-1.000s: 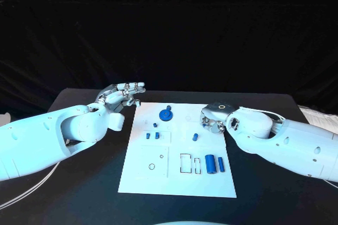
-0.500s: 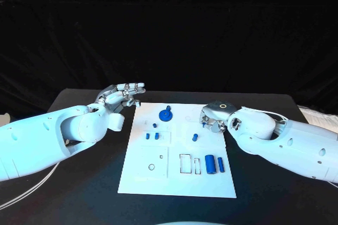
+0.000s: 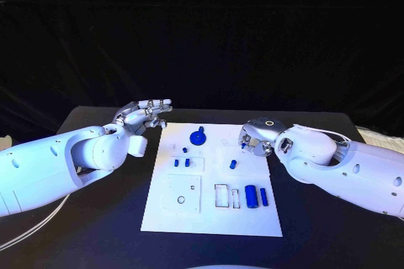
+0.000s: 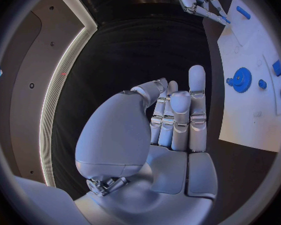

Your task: Assemble the parts on the task board

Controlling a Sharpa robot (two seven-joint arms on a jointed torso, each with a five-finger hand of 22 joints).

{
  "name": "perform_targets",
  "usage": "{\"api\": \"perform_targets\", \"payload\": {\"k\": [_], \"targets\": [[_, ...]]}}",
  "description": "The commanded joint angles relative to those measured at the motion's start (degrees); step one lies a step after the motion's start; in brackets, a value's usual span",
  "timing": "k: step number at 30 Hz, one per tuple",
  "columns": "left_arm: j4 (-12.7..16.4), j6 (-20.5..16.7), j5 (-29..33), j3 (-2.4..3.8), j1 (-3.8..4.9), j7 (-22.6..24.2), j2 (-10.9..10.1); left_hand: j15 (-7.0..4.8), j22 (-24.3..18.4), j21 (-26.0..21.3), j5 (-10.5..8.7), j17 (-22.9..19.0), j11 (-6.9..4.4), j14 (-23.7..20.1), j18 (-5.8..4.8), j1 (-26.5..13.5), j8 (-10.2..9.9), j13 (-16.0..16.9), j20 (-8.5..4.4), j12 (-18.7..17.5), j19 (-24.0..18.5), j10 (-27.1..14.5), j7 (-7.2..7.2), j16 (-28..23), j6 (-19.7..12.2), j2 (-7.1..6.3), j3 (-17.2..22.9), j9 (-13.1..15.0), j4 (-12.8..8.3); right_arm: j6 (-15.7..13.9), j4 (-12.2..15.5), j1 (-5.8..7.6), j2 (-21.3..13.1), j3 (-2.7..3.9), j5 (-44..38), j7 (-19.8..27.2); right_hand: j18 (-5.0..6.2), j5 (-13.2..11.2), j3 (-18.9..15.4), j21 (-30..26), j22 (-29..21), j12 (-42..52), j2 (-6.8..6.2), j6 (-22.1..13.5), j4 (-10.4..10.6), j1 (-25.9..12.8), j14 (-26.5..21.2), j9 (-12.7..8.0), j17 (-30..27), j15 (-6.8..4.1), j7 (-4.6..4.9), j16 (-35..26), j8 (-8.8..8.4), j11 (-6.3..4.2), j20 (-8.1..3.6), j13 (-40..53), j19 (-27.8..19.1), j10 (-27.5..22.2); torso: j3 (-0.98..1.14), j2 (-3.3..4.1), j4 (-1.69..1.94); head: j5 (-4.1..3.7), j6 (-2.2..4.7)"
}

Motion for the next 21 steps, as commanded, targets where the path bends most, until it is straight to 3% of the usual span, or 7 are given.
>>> {"api": "perform_targets", "payload": {"k": [1, 8, 12, 21], "targets": [[0.0, 0.76, 0.22, 0.04, 0.03, 0.04, 0.02, 0.06, -0.07, -0.34, 0.23, -0.2, 0.01, -0.39, 1.08, 0.1, -0.02, -0.02, -0.05, 0.37, -0.18, -0.35, 0.17, -0.38, -0.54, 0.22, -0.05, -0.07, -0.39, -1.56, 2.03, 0.07, -0.31, 0.31, 0.89, -0.01, 0.79, 0.19, 0.15, 0.26, 0.09, 0.07, 0.08, 0.3, 0.09, -0.53, 3.38, 0.06, 0.65, -0.56, 0.03, 0.34, 0.09, -0.02, -0.5, -0.05, 0.08, 0.27, 0.03, 0.04, 0.01, 0.26, -0.01], [-0.09, 0.92, 0.22, 0.04, 0.02, 0.04, 0.15, 0.06, -0.07, -0.34, 0.23, -0.2, 0.01, -0.39, 1.08, 0.1, -0.02, -0.02, -0.05, 0.37, -0.18, -0.35, 0.17, -0.38, -0.54, 0.22, -0.05, -0.07, -0.39, -2.97, 6.67, -0.13, 0.31, 0.71, 1.75, 0.9, 0.77, 0.2, 0.15, 0.32, 0.2, 0.07, 0.06, 0.29, 0.07, -0.55, 3.38, 0.07, 0.71, -0.56, 0.06, 0.38, 0.08, 0.0, -0.51, -0.07, 0.13, 0.29, 0.03, 0.06, 0.09, 1.13, -0.01], [-0.08, 1.01, 0.22, 0.04, 0.02, 0.03, 0.24, 0.06, -0.07, -0.34, 0.23, -0.2, 0.01, -0.39, 1.08, 0.1, -0.02, -0.02, -0.05, 0.37, -0.18, -0.35, 0.17, -0.38, -0.54, 0.22, -0.05, -0.07, -0.39, -2.96, 8.08, -0.72, 1.69, 0.76, 1.92, 1.37, 0.76, 0.23, 0.27, 0.36, 0.25, 0.06, 0.12, 0.27, -0.03, -0.51, 3.39, 0.08, 0.75, -0.51, 0.19, 0.42, 0.03, 0.07, -0.51, -0.15, 0.16, 0.33, -0.08, 0.03, 0.06, 1.98, -0.39], [0.09, 1.2, 0.22, 0.04, 0.02, 0.01, 0.45, 0.08, -0.08, -0.37, 0.25, -0.19, 0.03, -0.4, 1.08, 0.11, -0.03, -0.03, -0.04, 0.41, -0.18, -0.43, 0.18, -0.36, -0.59, 0.24, -0.07, -0.07, -0.46, -2.44, 8.04, -4.1, 6.12, 0.76, 2.01, 2.88, 0.77, 0.27, 0.48, 0.32, 0.17, 0.02, 0.19, 0.22, -0.26, -0.42, 3.38, 0.11, 0.69, -0.39, 0.39, 0.38, -0.06, 0.22, -0.48, -0.31, 0.14, 0.36, -0.16, 0.03, 0.16, 4.61, -1.49]]}}
